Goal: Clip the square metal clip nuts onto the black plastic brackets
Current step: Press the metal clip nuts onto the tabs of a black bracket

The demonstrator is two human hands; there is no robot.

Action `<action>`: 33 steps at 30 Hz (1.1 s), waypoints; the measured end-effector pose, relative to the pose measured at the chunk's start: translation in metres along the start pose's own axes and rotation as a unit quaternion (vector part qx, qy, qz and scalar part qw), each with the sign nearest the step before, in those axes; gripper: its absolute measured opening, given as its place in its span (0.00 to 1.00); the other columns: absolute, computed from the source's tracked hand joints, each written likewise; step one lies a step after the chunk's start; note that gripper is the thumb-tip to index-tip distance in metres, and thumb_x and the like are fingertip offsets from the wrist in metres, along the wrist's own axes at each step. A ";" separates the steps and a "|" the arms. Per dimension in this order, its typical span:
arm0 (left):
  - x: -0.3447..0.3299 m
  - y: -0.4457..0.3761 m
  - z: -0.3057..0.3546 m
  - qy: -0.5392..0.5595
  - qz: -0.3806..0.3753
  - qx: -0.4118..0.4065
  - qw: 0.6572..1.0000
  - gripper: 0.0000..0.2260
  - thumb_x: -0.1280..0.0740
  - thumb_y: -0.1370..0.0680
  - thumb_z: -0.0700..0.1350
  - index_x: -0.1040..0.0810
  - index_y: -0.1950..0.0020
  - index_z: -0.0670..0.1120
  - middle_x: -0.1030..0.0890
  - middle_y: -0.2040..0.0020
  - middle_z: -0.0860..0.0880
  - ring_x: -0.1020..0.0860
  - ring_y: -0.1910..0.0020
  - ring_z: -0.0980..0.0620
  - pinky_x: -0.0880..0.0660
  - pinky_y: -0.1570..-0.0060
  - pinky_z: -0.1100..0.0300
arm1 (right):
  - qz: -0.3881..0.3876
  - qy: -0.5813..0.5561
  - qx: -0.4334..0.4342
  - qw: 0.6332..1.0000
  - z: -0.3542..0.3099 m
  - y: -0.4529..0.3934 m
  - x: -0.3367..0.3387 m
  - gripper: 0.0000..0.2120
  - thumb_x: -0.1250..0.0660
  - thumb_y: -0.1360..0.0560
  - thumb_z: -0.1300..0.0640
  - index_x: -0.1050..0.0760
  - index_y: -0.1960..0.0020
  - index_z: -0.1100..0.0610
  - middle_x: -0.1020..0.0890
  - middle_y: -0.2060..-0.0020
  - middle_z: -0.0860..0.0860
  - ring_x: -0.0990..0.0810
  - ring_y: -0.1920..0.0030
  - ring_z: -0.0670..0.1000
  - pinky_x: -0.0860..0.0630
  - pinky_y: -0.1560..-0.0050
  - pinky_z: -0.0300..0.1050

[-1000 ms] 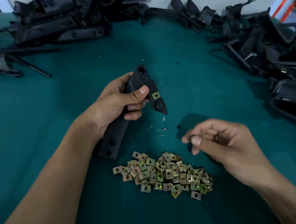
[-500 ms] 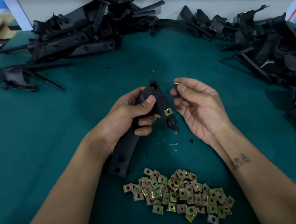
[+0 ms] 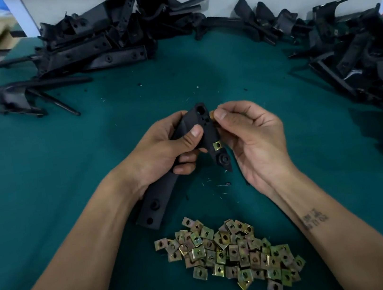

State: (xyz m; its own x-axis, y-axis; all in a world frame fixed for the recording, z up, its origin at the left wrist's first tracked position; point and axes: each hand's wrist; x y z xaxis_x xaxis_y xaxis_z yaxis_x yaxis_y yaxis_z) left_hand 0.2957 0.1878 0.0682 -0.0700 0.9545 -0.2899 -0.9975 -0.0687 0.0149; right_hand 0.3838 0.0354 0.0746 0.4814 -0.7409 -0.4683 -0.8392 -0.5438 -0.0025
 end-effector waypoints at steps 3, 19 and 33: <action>-0.002 0.000 0.000 -0.012 0.006 -0.007 1.000 0.07 0.34 0.20 0.44 0.30 0.48 0.41 0.25 0.64 0.50 0.37 0.71 0.55 0.36 0.75 0.64 | 0.004 0.001 0.004 1.000 0.001 0.000 0.000 0.05 0.24 0.33 0.64 0.18 0.58 0.61 0.14 0.60 0.57 0.16 0.59 0.54 0.18 0.48 0.59; -0.001 -0.001 -0.002 -0.013 0.000 -0.019 1.000 0.08 0.35 0.20 0.43 0.30 0.45 0.41 0.26 0.63 0.47 0.37 0.73 0.55 0.35 0.77 0.64 | 0.001 0.020 -0.026 0.999 -0.001 0.005 -0.008 0.08 0.25 0.34 0.60 0.24 0.64 0.58 0.16 0.59 0.58 0.19 0.56 0.58 0.27 0.42 0.76; 0.000 0.000 -0.002 0.003 -0.001 -0.023 1.000 0.09 0.36 0.20 0.42 0.31 0.42 0.41 0.25 0.63 0.45 0.37 0.73 0.55 0.36 0.77 0.65 | -0.059 -0.002 -0.033 0.998 -0.003 0.008 0.001 0.03 0.33 0.27 0.66 0.22 0.55 0.61 0.16 0.54 0.58 0.18 0.54 0.55 0.24 0.44 0.64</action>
State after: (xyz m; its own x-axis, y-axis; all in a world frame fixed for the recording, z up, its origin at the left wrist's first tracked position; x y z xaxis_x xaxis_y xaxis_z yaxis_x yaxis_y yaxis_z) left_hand 0.2957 0.1869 0.0663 -0.0680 0.9531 -0.2950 -0.9964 -0.0801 -0.0291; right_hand 0.3783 0.0285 0.0770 0.5747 -0.6685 -0.4722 -0.7581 -0.6521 0.0006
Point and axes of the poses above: each hand's wrist, its own y-axis away from the middle knuckle, its own x-axis out of the back of the hand, z = x × y
